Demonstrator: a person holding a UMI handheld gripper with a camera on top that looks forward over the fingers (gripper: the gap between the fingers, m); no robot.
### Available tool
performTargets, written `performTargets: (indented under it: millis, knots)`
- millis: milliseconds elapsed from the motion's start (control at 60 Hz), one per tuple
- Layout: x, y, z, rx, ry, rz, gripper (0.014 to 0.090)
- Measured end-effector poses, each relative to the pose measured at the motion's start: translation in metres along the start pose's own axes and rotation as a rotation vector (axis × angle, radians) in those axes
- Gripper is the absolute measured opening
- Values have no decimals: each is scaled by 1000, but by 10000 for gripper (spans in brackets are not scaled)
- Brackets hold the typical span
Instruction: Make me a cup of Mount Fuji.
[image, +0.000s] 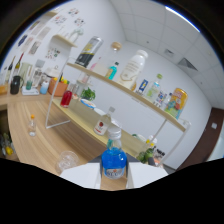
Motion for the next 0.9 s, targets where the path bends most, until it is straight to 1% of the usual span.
performTargets:
  millis: [67,133,317,483,583,683,750,900]
  knots:
    - [21,16,-4,7,14,185,357]
    - [38,41,-7,-14,33,326,358]
    - [65,137,3,-142,69,531,356]
    - [62,196,17,-251,54,562,356]
    - [58,218,23,-300,41,574,356]
    - [57,233,31,-331,43,560,355]
    - [53,236,33,-354,24,564,359]
    - [52,243,38,-395,24,590,365]
